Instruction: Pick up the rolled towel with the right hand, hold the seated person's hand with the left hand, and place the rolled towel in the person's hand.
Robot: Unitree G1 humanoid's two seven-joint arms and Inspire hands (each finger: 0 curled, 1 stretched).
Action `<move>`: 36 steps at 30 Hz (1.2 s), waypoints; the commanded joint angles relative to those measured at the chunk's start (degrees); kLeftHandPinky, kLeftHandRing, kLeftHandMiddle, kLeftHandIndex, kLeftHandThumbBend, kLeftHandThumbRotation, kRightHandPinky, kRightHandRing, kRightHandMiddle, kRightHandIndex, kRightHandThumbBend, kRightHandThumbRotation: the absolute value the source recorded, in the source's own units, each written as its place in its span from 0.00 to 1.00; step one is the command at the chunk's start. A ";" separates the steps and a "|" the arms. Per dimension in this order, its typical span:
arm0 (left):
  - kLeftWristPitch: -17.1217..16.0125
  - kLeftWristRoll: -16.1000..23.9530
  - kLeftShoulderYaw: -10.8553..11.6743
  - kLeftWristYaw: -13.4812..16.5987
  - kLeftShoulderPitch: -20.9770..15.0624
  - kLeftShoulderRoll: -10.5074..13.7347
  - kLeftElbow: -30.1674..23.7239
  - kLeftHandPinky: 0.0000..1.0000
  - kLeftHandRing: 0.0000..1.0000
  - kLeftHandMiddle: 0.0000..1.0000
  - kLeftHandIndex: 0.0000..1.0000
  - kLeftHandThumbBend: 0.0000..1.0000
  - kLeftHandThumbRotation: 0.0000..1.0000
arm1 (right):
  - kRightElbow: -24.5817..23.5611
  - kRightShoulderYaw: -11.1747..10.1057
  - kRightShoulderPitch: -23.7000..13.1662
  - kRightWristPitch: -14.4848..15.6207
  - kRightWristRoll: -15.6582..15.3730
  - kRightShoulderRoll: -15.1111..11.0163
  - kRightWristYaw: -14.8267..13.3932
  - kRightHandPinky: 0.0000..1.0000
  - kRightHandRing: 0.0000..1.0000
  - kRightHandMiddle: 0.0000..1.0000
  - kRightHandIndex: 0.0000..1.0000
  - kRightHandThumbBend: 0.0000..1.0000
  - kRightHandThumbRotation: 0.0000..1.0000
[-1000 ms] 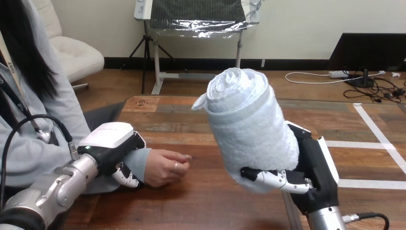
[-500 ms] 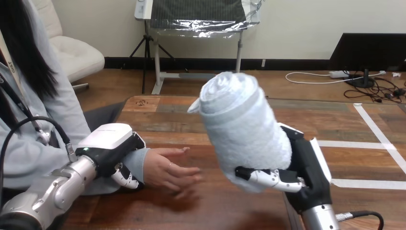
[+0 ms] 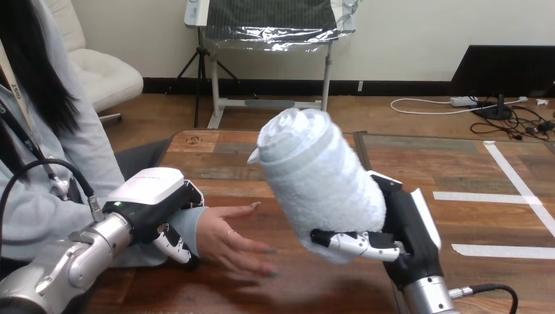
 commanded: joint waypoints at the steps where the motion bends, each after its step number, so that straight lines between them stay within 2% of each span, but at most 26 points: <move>1: 0.04 -2.85 3.64 -0.78 -1.24 1.19 -8.73 0.26 0.32 0.39 0.39 0.85 0.00 | 2.93 -0.14 -7.83 -3.53 -1.00 0.12 -1.82 0.24 0.29 0.39 0.44 0.61 0.00; 15: 0.61 -4.69 6.95 -4.13 0.41 1.87 -18.05 0.26 0.32 0.38 0.37 0.88 0.00 | 9.55 0.45 -11.16 -4.11 -3.28 1.07 -3.43 0.24 0.29 0.39 0.43 0.61 0.00; 18: 1.61 -4.52 7.50 -5.07 0.62 1.94 -20.38 0.25 0.31 0.37 0.37 0.88 0.00 | 10.98 0.58 -11.77 -4.43 -3.56 1.23 -3.35 0.24 0.29 0.39 0.43 0.61 0.00; 28: 5.50 -4.86 8.88 -9.36 0.86 2.03 -27.71 0.24 0.30 0.37 0.39 0.86 0.00 | 13.87 1.99 -12.77 -4.63 -7.12 1.67 -6.64 0.24 0.29 0.39 0.44 0.62 0.00; 36: 6.91 -4.97 9.54 -11.11 0.19 1.29 -30.12 0.25 0.31 0.38 0.41 0.87 0.00 | 15.58 2.98 -13.25 -4.85 -8.59 2.31 -8.25 0.24 0.29 0.38 0.43 0.64 0.00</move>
